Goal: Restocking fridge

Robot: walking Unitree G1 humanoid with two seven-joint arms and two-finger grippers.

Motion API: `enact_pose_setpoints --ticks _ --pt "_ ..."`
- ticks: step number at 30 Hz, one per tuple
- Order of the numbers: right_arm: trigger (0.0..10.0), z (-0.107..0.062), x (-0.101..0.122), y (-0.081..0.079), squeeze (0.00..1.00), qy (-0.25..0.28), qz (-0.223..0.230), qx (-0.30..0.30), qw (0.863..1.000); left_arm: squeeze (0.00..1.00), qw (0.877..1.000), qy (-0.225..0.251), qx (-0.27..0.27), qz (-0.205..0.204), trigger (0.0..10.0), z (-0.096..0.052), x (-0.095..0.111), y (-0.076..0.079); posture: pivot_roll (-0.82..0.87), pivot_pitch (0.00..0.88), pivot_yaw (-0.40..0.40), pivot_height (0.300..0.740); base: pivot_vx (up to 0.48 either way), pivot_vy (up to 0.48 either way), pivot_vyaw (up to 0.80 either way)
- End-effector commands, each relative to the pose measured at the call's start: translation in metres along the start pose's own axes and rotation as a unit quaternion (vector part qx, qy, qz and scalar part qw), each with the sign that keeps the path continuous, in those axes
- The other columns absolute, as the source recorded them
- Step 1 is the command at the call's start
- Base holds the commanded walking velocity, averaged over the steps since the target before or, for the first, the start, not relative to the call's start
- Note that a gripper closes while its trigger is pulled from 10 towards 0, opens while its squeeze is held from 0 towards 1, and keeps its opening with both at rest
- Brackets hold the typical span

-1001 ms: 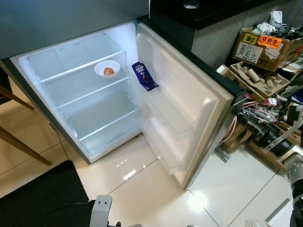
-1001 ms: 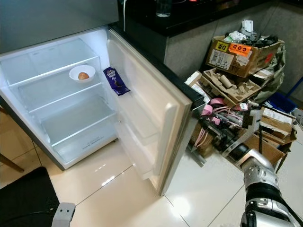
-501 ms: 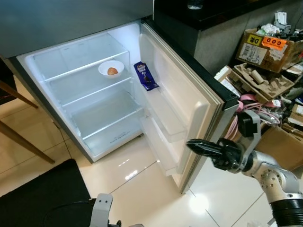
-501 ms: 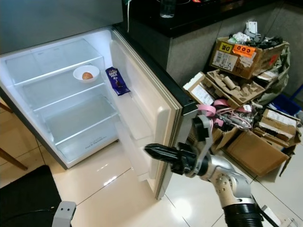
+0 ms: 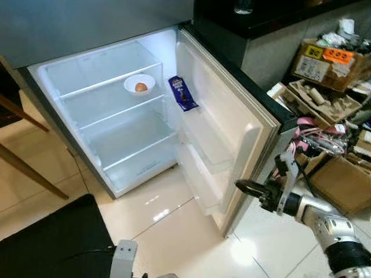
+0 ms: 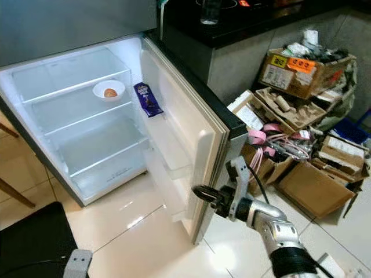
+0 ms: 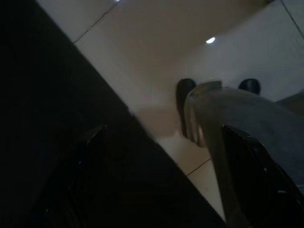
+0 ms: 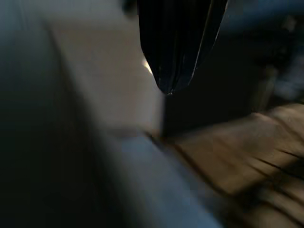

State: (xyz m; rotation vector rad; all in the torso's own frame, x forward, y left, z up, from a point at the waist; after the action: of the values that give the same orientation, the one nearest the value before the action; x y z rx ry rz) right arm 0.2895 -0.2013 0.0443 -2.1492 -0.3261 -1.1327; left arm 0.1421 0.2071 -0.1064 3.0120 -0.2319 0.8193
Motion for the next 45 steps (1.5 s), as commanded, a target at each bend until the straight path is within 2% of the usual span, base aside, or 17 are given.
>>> enact_pose_setpoints --ticks 1,3,4,7,12,15,22,28,29,33,34,35,36,37,39,43,45 --pt "10.0 -0.006 -0.008 0.014 0.00 -0.028 -0.002 -0.058 0.998 0.00 1.000 -0.013 0.000 0.002 10.0 -0.002 -0.008 -0.001 -0.02 0.094 0.010 0.740 0.000 0.000 0.00" --pt "10.0 -0.016 -0.006 0.037 0.00 -0.040 -0.015 -0.151 0.988 0.00 1.000 -0.015 -0.001 0.003 10.0 -0.002 -0.009 -0.001 -0.02 0.095 0.011 0.740 0.000 0.000 0.00" --pt "10.0 -0.016 -0.006 0.037 0.00 -0.040 -0.015 -0.151 0.988 0.00 1.000 -0.015 -0.001 0.003 10.0 -0.002 -0.009 -0.001 -0.02 0.095 0.011 0.740 0.000 0.000 0.00" --pt "10.0 -0.028 0.010 0.060 0.00 -0.014 -0.027 -0.266 0.963 0.00 1.000 -0.017 -0.001 0.003 10.0 -0.002 -0.010 0.000 -0.02 0.097 0.010 0.740 0.000 0.000 0.00" --pt "10.0 -0.032 0.051 0.068 0.00 0.072 -0.061 -0.337 0.937 0.00 1.000 -0.016 0.000 0.004 10.0 -0.002 -0.010 -0.001 -0.02 0.097 0.011 0.740 0.000 0.000 0.00" --pt "10.0 -0.028 0.073 0.064 0.00 0.119 -0.057 -0.339 0.932 0.00 1.000 -0.016 0.001 0.004 10.0 -0.002 -0.010 -0.002 -0.01 0.098 0.014 0.740 0.000 0.000 0.00" --pt "10.0 -0.005 0.106 0.046 0.00 0.173 -0.055 -0.284 0.941 0.00 1.000 -0.017 0.002 0.005 10.0 -0.003 -0.011 -0.003 0.00 0.102 0.015 0.740 0.000 0.000 0.00" --pt "10.0 0.020 0.112 0.017 0.00 0.181 -0.062 -0.137 0.972 0.00 1.000 -0.016 0.004 0.003 10.0 -0.003 -0.011 -0.005 0.00 0.102 0.013 0.740 0.000 0.000 0.00" --pt "10.0 0.027 0.110 0.005 0.00 0.169 -0.071 -0.067 0.981 0.00 1.000 -0.015 0.003 0.003 10.0 -0.003 -0.011 -0.005 0.00 0.104 0.017 0.740 0.000 0.000 0.00" --pt "10.0 0.038 0.102 -0.017 0.00 0.131 -0.092 0.051 0.986 0.00 1.000 -0.015 0.003 0.004 10.0 -0.003 -0.011 -0.005 0.00 0.103 0.017 0.740 0.000 0.000 0.00" --pt "10.0 0.043 0.096 -0.034 0.00 0.110 -0.095 0.133 0.980 0.00 1.000 -0.015 0.002 0.004 10.0 -0.003 -0.011 -0.005 0.00 0.102 0.018 0.740 0.000 0.000 0.00" --pt "10.0 0.043 0.096 -0.034 0.00 0.110 -0.095 0.133 0.980 0.00 1.000 -0.015 0.002 0.004 10.0 -0.003 -0.011 -0.005 0.00 0.102 0.018 0.740 0.000 0.000 0.00" --pt "10.0 0.042 0.092 -0.061 0.00 0.097 -0.090 0.245 0.960 0.00 1.000 -0.015 0.002 0.005 10.0 -0.003 -0.011 -0.005 0.00 0.104 0.021 0.740 0.000 0.000 0.00" --pt "10.0 0.042 0.092 -0.061 0.00 0.097 -0.090 0.245 0.960 0.00 1.000 -0.015 0.002 0.005 10.0 -0.003 -0.011 -0.005 0.00 0.104 0.021 0.740 0.000 0.000 0.00" --pt "10.0 0.035 0.087 -0.105 0.00 0.091 -0.065 0.406 0.907 0.00 1.000 -0.015 0.003 0.005 10.0 -0.003 -0.010 -0.006 0.00 0.102 0.017 0.740 0.000 0.000 0.00" --pt "10.0 0.048 0.087 -0.097 0.00 0.107 -0.073 0.366 0.922 0.00 1.000 -0.014 0.004 0.006 10.0 -0.003 -0.010 -0.006 0.00 0.097 0.020 0.740 0.000 0.000 0.00" --pt "10.0 0.059 0.082 -0.064 0.00 0.120 -0.091 0.213 0.965 0.00 1.000 -0.013 0.004 0.007 10.0 -0.003 -0.009 -0.007 0.00 0.094 0.021 0.740 0.000 0.000 0.00"
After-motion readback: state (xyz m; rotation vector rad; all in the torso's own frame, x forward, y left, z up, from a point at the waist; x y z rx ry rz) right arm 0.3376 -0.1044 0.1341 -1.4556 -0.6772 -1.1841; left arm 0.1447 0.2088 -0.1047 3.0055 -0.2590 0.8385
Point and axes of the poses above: a point about 5 cm out from each wrist's last joint towards the gripper, its own z axis pointing out of the wrist towards the gripper, its own x axis along the axis of the wrist's last joint, y = z × x, the point moved 1 cm from there along z, pointing out of the wrist towards the gripper, and after that the axes turned 6 degrees about z, right-handed, at the moved point
